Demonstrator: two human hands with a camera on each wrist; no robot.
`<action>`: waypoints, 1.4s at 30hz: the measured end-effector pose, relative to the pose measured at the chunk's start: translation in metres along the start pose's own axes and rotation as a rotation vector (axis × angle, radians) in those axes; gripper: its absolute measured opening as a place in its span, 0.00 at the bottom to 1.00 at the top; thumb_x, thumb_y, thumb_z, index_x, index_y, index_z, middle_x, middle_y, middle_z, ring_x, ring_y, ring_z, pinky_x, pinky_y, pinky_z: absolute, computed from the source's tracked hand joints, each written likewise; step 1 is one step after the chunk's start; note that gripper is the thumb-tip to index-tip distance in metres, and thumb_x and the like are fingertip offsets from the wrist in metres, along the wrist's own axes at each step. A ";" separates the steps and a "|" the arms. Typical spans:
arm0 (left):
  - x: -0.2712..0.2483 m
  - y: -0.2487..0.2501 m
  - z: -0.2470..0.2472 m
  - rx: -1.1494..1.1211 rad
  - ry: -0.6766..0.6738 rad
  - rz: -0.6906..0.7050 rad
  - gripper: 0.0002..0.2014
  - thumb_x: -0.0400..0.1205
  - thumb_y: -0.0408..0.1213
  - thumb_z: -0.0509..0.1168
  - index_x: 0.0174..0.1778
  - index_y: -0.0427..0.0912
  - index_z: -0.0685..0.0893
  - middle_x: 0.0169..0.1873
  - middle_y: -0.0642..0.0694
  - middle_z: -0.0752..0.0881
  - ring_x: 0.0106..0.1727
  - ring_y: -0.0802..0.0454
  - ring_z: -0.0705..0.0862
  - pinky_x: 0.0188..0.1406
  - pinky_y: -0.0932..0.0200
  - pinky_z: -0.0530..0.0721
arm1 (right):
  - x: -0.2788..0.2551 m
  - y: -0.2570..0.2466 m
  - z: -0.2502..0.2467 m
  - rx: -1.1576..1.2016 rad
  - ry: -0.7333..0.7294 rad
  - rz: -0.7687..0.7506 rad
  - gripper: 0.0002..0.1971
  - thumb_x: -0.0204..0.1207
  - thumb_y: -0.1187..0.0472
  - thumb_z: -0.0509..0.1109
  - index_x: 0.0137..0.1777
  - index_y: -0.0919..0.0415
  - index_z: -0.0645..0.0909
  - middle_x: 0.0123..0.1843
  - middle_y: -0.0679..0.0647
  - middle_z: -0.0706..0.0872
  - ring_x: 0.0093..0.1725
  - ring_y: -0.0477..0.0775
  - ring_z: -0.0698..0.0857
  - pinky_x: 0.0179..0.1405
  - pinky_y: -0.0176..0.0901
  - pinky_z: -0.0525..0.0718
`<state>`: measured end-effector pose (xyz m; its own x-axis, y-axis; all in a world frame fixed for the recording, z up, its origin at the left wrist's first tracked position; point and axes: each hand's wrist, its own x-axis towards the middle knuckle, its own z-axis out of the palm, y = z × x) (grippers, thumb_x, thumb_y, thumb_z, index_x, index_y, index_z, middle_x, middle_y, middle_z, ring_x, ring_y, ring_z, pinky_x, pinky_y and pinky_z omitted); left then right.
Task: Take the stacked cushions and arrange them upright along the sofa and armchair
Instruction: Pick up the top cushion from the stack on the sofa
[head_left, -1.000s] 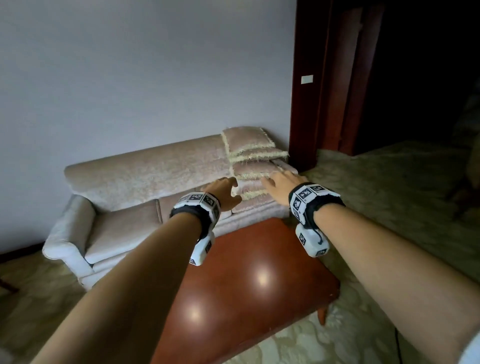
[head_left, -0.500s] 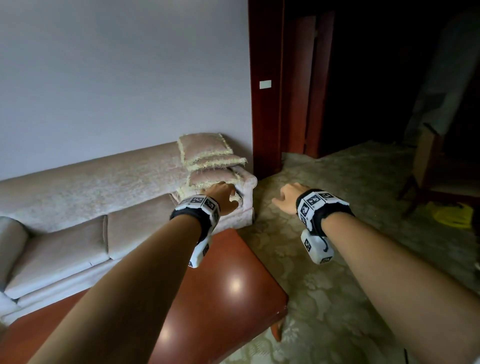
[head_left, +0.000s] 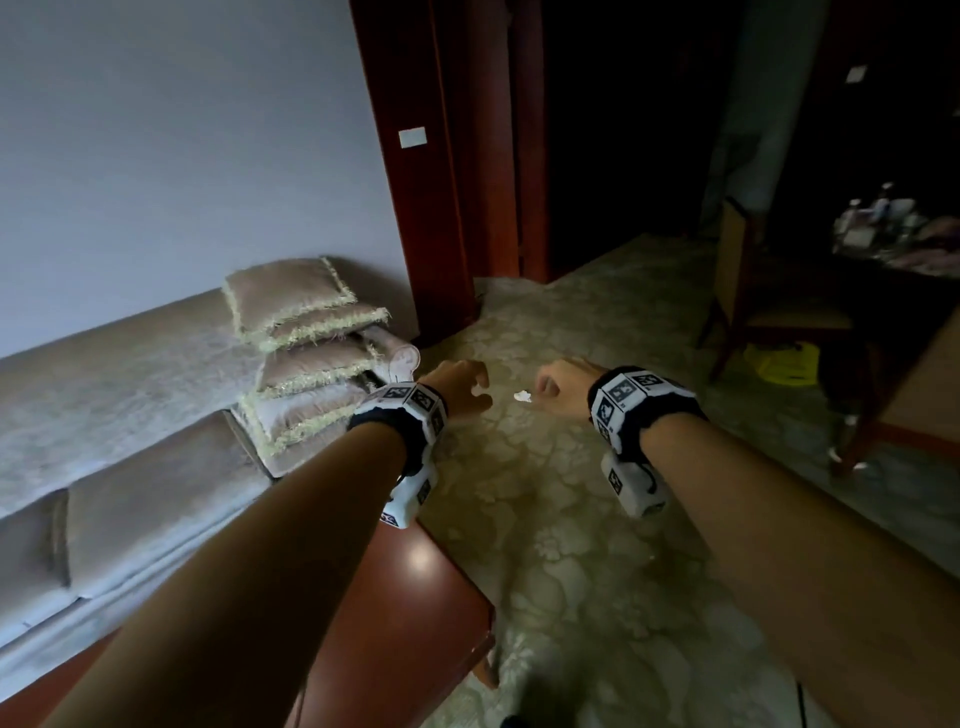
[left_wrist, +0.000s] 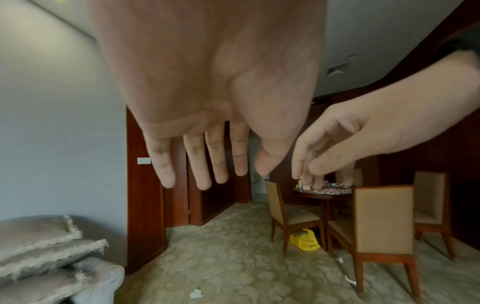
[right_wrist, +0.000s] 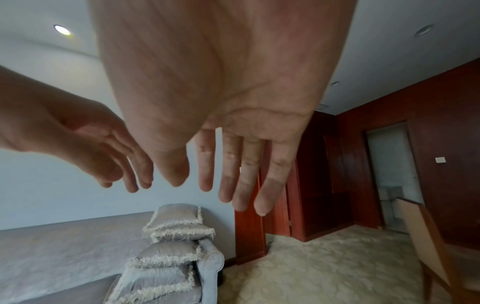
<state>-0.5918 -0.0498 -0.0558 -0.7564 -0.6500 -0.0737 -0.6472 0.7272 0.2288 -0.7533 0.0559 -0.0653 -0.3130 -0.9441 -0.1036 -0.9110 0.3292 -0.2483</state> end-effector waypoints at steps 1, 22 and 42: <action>0.016 0.003 0.003 -0.011 -0.008 0.015 0.13 0.78 0.42 0.64 0.57 0.46 0.82 0.57 0.46 0.83 0.60 0.45 0.82 0.61 0.47 0.81 | 0.010 0.010 -0.001 0.008 -0.002 0.002 0.11 0.81 0.50 0.65 0.56 0.53 0.84 0.54 0.52 0.86 0.49 0.56 0.84 0.47 0.46 0.84; 0.362 -0.055 -0.035 -0.102 0.082 -0.072 0.11 0.78 0.40 0.63 0.54 0.44 0.86 0.55 0.44 0.86 0.58 0.44 0.84 0.59 0.48 0.82 | 0.332 0.116 -0.096 -0.027 -0.017 -0.039 0.14 0.82 0.51 0.67 0.58 0.60 0.86 0.54 0.55 0.88 0.55 0.58 0.86 0.47 0.44 0.81; 0.561 -0.271 -0.063 -0.258 0.225 -0.500 0.11 0.75 0.41 0.61 0.43 0.42 0.87 0.46 0.46 0.90 0.49 0.47 0.87 0.56 0.49 0.85 | 0.726 0.043 -0.067 0.126 -0.159 -0.443 0.10 0.78 0.51 0.69 0.48 0.57 0.87 0.47 0.56 0.88 0.47 0.58 0.87 0.49 0.50 0.87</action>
<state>-0.8344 -0.6255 -0.0981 -0.3097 -0.9503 -0.0322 -0.8537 0.2629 0.4496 -1.0375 -0.6162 -0.0869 0.1509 -0.9830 -0.1047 -0.9047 -0.0946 -0.4155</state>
